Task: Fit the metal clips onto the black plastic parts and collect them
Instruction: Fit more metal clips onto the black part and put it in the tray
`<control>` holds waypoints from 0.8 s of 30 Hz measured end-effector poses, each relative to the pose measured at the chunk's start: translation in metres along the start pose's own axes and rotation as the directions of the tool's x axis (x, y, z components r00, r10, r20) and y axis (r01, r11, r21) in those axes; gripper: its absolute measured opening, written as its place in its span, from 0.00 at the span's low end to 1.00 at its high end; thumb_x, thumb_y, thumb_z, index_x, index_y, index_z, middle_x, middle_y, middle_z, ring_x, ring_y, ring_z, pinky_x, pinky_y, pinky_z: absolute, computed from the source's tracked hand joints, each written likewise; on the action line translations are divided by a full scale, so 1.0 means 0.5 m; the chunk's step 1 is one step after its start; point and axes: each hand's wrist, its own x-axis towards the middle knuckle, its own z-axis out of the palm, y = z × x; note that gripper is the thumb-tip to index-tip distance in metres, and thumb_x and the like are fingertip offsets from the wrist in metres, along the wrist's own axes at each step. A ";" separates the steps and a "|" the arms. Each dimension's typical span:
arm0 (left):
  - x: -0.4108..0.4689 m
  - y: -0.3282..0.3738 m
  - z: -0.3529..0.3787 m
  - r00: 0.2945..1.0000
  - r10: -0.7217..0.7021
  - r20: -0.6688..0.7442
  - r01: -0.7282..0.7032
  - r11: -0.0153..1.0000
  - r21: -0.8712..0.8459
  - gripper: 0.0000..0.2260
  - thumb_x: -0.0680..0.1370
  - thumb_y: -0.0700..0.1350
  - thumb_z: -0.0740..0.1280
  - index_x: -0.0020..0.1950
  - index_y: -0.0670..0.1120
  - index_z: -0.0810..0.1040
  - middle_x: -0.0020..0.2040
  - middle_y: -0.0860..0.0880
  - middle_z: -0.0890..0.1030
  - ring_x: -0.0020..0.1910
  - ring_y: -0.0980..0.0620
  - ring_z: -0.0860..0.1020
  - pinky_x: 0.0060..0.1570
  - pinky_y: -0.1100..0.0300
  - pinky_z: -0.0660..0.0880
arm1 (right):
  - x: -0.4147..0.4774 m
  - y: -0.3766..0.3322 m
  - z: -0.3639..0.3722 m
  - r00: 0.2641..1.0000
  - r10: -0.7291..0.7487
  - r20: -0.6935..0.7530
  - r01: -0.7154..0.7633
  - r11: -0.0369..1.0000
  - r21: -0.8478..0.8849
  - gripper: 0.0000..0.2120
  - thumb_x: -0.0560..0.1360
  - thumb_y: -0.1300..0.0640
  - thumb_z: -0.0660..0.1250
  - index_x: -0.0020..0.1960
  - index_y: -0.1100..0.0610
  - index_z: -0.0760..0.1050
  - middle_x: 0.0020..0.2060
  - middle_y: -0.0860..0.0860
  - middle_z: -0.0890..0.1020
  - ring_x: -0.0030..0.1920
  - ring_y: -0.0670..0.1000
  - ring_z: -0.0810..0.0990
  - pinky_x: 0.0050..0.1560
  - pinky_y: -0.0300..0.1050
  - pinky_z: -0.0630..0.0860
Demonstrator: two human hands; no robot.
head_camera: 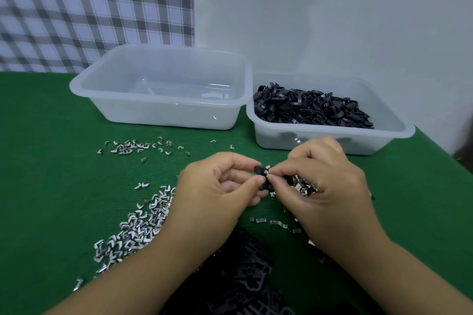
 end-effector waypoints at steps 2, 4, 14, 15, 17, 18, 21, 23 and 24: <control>0.000 0.000 0.000 1.000 0.022 0.011 -0.023 1.000 0.021 0.10 0.71 0.30 0.71 0.41 0.45 0.82 0.34 0.45 0.85 0.35 0.50 0.85 0.34 0.65 0.79 | 0.001 0.003 0.000 1.000 -0.019 0.004 0.019 1.000 -0.018 0.02 0.68 0.62 0.71 0.36 0.59 0.81 0.32 0.50 0.74 0.38 0.51 0.71 0.38 0.34 0.66; 0.000 -0.002 -0.001 0.998 0.052 0.020 -0.053 0.997 0.058 0.12 0.71 0.29 0.71 0.40 0.47 0.83 0.35 0.46 0.85 0.35 0.51 0.85 0.35 0.65 0.79 | 0.000 0.004 0.001 0.999 -0.031 0.011 0.031 0.999 -0.024 0.02 0.68 0.62 0.71 0.36 0.59 0.81 0.32 0.50 0.74 0.38 0.51 0.71 0.38 0.37 0.67; -0.004 -0.006 -0.004 0.976 0.217 0.034 -0.215 0.908 0.361 0.18 0.71 0.33 0.71 0.46 0.58 0.80 0.38 0.58 0.84 0.35 0.60 0.83 0.38 0.69 0.78 | 0.004 0.009 -0.004 0.968 0.158 0.195 -0.190 0.969 0.156 0.08 0.67 0.58 0.75 0.45 0.53 0.82 0.39 0.46 0.79 0.45 0.49 0.76 0.47 0.37 0.71; -0.004 -0.004 -0.005 0.966 0.253 0.044 -0.249 0.882 0.401 0.19 0.72 0.34 0.72 0.47 0.60 0.80 0.39 0.58 0.84 0.35 0.61 0.83 0.38 0.69 0.78 | 0.005 0.010 -0.005 0.955 0.183 0.235 -0.227 0.957 0.180 0.10 0.67 0.58 0.75 0.48 0.52 0.82 0.41 0.45 0.79 0.47 0.48 0.76 0.48 0.36 0.70; -0.006 -0.001 -0.005 0.947 0.313 0.073 -0.310 0.829 0.465 0.18 0.71 0.38 0.71 0.50 0.61 0.76 0.40 0.58 0.83 0.36 0.60 0.82 0.39 0.67 0.78 | 0.007 0.010 -0.006 0.929 0.212 0.302 -0.288 0.929 0.234 0.10 0.67 0.58 0.74 0.49 0.50 0.82 0.43 0.44 0.80 0.48 0.46 0.77 0.50 0.36 0.70; -0.007 0.001 -0.005 0.940 0.331 0.084 -0.328 0.810 0.485 0.16 0.71 0.40 0.70 0.51 0.60 0.74 0.41 0.58 0.82 0.36 0.60 0.82 0.39 0.68 0.78 | 0.007 0.009 -0.006 0.920 0.218 0.326 -0.307 0.918 0.253 0.09 0.68 0.58 0.74 0.47 0.50 0.83 0.42 0.43 0.80 0.48 0.45 0.77 0.50 0.38 0.70; -0.007 0.002 -0.007 0.932 0.351 0.093 -0.347 0.783 0.517 0.16 0.71 0.42 0.68 0.51 0.60 0.69 0.43 0.60 0.81 0.36 0.62 0.81 0.38 0.72 0.75 | 0.008 0.008 -0.007 0.915 0.207 0.347 -0.299 0.924 0.238 0.06 0.69 0.58 0.73 0.45 0.50 0.83 0.41 0.42 0.81 0.48 0.44 0.77 0.51 0.40 0.71; -0.008 0.002 -0.005 0.930 0.355 0.098 -0.351 0.774 0.527 0.15 0.70 0.42 0.68 0.50 0.60 0.68 0.43 0.60 0.81 0.36 0.62 0.81 0.38 0.73 0.74 | 0.008 0.008 -0.006 0.923 0.189 0.335 -0.269 0.940 0.209 0.05 0.70 0.57 0.72 0.45 0.51 0.83 0.41 0.43 0.81 0.48 0.45 0.76 0.51 0.41 0.71; -0.008 0.001 -0.004 0.928 0.359 0.099 -0.355 0.771 0.529 0.15 0.70 0.42 0.68 0.48 0.60 0.68 0.43 0.60 0.81 0.36 0.62 0.81 0.37 0.73 0.74 | 0.008 0.007 -0.005 0.928 0.179 0.326 -0.252 0.948 0.196 0.04 0.70 0.56 0.72 0.45 0.52 0.83 0.40 0.44 0.81 0.48 0.47 0.76 0.50 0.42 0.72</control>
